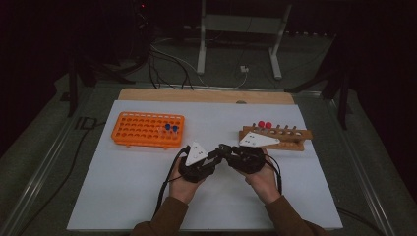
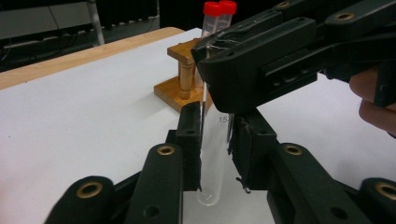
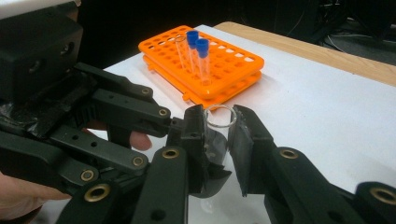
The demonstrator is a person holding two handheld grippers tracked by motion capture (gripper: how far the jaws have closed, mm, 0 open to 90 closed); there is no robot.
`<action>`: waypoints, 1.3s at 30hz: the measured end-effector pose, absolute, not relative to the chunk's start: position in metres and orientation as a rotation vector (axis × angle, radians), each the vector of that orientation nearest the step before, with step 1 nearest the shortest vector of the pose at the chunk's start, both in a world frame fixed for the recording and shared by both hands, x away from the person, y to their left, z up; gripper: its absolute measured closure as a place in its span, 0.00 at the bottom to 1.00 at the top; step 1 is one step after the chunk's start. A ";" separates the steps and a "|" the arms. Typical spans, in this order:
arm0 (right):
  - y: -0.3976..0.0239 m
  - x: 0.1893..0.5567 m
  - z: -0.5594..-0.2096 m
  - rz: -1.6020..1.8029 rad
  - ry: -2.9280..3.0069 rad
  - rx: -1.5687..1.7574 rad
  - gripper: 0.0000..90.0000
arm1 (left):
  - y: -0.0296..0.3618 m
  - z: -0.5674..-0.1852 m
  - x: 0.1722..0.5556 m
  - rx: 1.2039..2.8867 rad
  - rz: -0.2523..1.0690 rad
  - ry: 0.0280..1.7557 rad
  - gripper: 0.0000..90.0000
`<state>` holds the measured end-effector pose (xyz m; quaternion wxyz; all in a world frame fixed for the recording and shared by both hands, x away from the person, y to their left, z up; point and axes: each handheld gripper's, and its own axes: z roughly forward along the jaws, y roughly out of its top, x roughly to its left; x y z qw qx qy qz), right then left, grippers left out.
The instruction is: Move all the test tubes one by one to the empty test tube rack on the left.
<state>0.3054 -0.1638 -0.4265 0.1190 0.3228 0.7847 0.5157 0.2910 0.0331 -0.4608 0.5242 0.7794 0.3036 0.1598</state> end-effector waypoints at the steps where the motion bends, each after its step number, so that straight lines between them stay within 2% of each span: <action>1: -0.164 0.305 -0.426 1.507 2.296 0.943 0.85 | 0.033 -0.461 0.291 1.865 0.384 0.724 0.84; 3: -0.164 0.305 -0.426 1.511 2.299 0.944 0.84 | 0.034 -0.461 0.291 1.866 0.383 0.723 0.84; 4: -0.165 0.306 -0.426 1.515 2.296 0.945 0.81 | 0.034 -0.461 0.291 1.867 0.383 0.727 0.84; 11: -0.173 0.306 -0.423 1.548 2.244 0.963 0.47 | 0.041 -0.462 0.294 1.867 0.403 0.766 0.84; 18: -0.183 0.306 -0.427 1.464 2.207 1.004 0.22 | 0.055 -0.462 0.296 1.845 0.417 0.805 0.84; 25: -0.197 0.307 -0.435 1.423 2.182 1.045 0.16 | 0.071 -0.459 0.296 1.824 0.433 0.833 0.84; 32: -0.215 0.303 -0.439 1.397 2.163 1.058 0.05 | 0.087 -0.456 0.296 1.810 0.463 0.868 0.84; 39: -0.234 0.301 -0.444 1.368 2.134 1.098 0.03 | 0.101 -0.454 0.297 1.789 0.488 0.894 0.84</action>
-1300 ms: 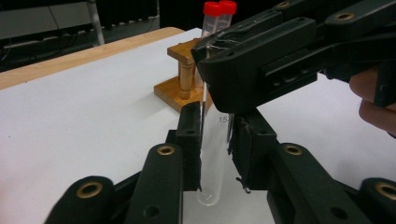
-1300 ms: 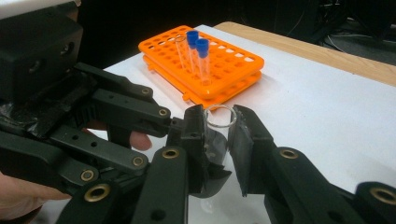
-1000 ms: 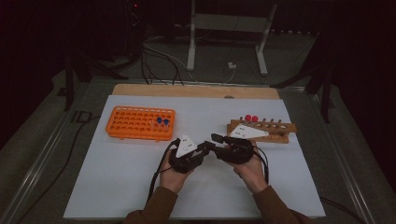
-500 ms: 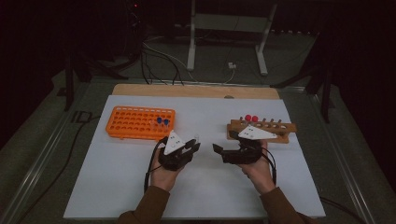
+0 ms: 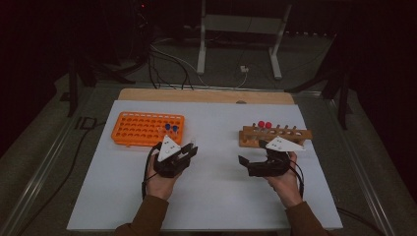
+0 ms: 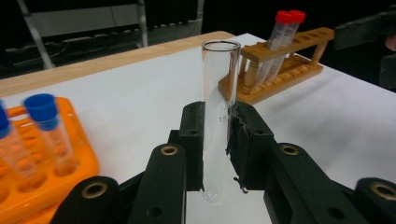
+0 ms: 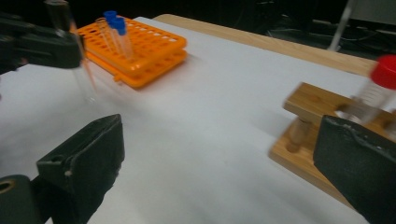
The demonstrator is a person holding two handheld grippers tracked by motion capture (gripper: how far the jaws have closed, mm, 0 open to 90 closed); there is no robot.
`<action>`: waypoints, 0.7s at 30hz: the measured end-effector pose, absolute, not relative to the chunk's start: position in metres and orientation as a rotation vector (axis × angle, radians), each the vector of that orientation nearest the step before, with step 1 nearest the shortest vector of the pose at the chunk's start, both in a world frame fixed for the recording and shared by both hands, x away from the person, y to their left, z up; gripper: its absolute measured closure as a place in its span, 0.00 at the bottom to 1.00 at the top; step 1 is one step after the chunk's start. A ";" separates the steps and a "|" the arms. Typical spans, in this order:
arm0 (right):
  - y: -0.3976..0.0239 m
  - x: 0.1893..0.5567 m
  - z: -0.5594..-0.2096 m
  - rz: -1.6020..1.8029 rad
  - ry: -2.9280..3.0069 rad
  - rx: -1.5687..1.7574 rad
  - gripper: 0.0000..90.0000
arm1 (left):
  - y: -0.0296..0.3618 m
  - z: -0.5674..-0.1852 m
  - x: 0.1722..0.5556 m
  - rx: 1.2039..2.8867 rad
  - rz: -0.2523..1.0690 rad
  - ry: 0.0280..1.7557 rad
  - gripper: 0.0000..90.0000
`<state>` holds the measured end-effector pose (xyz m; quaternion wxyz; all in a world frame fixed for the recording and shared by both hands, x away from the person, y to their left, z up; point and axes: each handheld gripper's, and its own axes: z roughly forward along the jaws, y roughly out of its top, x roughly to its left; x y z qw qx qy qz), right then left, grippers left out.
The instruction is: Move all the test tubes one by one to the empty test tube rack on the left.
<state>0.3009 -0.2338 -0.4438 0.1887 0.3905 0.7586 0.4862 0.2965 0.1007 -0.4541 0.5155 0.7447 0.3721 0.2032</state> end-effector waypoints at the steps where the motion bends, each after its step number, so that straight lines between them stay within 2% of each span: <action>1: -0.236 0.301 -0.444 1.367 2.128 1.102 0.02 | 0.103 -0.454 0.297 1.788 0.493 0.897 0.84; 21: -0.251 0.300 -0.447 1.363 2.076 1.147 0.00 | 0.166 -0.439 0.310 1.693 0.657 1.042 0.84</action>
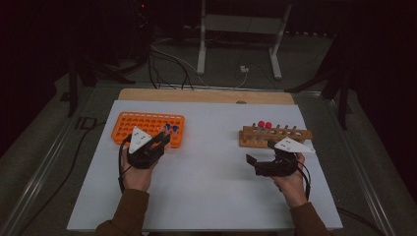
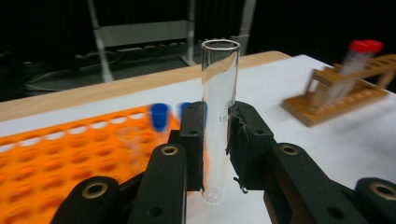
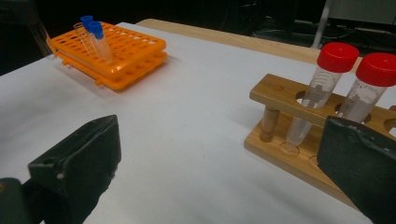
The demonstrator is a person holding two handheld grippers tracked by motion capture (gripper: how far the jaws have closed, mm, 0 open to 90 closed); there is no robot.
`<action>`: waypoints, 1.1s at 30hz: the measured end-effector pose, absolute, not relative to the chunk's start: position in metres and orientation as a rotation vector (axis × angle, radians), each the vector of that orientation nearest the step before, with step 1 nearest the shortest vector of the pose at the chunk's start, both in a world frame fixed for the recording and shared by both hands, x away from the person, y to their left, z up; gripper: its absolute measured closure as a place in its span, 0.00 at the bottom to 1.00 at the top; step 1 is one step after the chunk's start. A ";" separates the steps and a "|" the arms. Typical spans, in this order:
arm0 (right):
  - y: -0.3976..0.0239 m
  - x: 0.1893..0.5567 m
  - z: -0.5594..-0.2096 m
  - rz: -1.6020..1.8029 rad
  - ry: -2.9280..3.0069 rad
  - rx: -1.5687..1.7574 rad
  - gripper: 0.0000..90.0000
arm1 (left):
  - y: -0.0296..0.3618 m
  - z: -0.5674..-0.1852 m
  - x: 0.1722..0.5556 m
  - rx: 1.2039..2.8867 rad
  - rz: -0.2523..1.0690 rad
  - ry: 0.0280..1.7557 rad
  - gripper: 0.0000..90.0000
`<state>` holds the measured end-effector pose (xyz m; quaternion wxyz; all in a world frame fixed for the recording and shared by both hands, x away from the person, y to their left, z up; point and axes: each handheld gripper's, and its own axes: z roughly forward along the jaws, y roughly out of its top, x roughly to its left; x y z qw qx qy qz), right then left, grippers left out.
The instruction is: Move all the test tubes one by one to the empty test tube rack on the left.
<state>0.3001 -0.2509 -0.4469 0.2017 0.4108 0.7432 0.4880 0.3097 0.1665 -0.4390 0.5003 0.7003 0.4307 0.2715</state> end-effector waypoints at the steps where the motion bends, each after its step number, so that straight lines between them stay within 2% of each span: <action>1: -0.251 0.300 -0.447 1.364 2.075 1.146 0.00 | 0.169 -0.439 0.311 1.689 0.665 1.052 0.84; 18: -0.252 0.300 -0.446 1.372 2.071 1.146 0.00 | 0.185 -0.455 0.345 1.688 0.785 1.167 0.84; 33: -0.251 0.300 -0.446 1.367 2.073 1.146 0.00 | 0.183 -0.474 0.363 1.718 0.790 1.233 0.84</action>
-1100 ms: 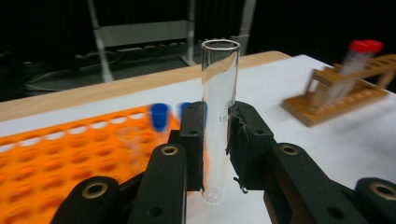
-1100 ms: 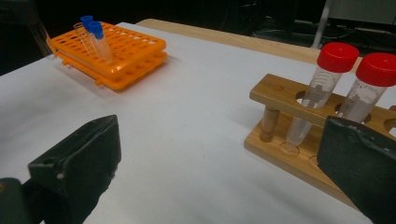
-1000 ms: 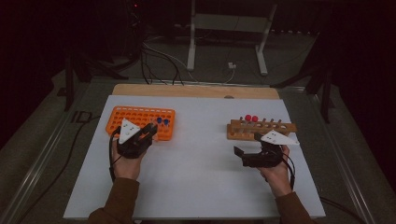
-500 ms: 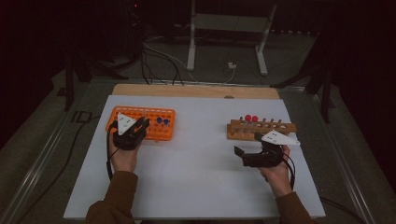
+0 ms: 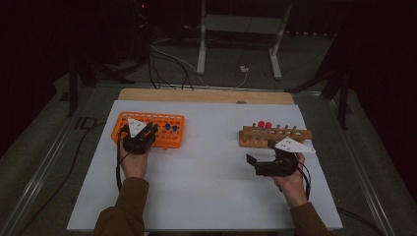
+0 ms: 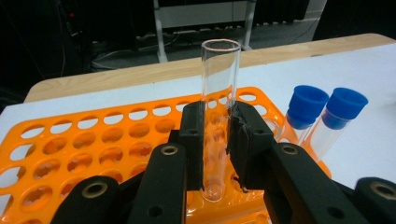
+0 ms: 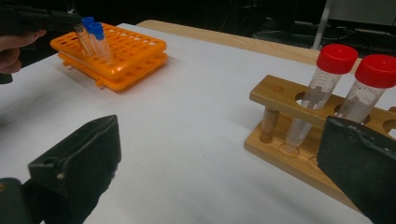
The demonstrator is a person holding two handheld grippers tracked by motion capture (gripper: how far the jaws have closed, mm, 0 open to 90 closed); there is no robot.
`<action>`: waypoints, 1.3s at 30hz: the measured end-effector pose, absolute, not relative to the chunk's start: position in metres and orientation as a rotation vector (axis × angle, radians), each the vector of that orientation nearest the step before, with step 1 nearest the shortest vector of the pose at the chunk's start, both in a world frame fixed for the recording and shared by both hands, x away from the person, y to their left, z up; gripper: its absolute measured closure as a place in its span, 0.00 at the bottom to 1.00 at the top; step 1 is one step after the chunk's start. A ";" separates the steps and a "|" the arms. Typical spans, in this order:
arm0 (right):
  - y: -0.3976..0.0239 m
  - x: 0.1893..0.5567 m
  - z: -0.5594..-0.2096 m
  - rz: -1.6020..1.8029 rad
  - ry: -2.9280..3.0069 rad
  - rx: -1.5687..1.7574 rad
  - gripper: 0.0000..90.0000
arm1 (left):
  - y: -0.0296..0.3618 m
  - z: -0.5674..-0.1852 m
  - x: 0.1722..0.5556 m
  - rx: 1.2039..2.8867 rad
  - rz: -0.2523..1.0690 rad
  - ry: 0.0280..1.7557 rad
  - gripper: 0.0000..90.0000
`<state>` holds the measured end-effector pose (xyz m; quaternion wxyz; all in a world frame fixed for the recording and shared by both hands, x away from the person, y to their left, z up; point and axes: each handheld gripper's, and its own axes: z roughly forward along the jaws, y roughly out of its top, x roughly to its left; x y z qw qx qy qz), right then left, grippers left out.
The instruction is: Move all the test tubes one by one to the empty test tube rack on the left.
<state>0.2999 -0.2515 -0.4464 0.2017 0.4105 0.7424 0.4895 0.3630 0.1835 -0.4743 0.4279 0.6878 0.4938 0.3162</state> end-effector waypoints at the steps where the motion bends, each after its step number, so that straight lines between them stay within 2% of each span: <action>1: -0.252 0.300 -0.446 1.367 2.074 1.149 0.00 | 0.183 -0.476 0.363 1.724 0.787 1.235 0.84; 10: -0.250 0.300 -0.447 1.361 2.083 1.147 0.00 | 0.185 -0.492 0.364 1.801 0.748 1.254 0.84; 32: -0.249 0.301 -0.449 1.359 2.093 1.140 0.00 | 0.187 -0.496 0.366 1.846 0.701 1.279 0.84; 34: -0.249 0.301 -0.449 1.360 2.091 1.145 0.00 | 0.188 -0.496 0.365 1.835 0.689 1.290 0.81; 39: -0.251 0.301 -0.448 1.361 2.086 1.145 0.00 | 0.198 -0.495 0.361 1.751 0.631 1.309 0.65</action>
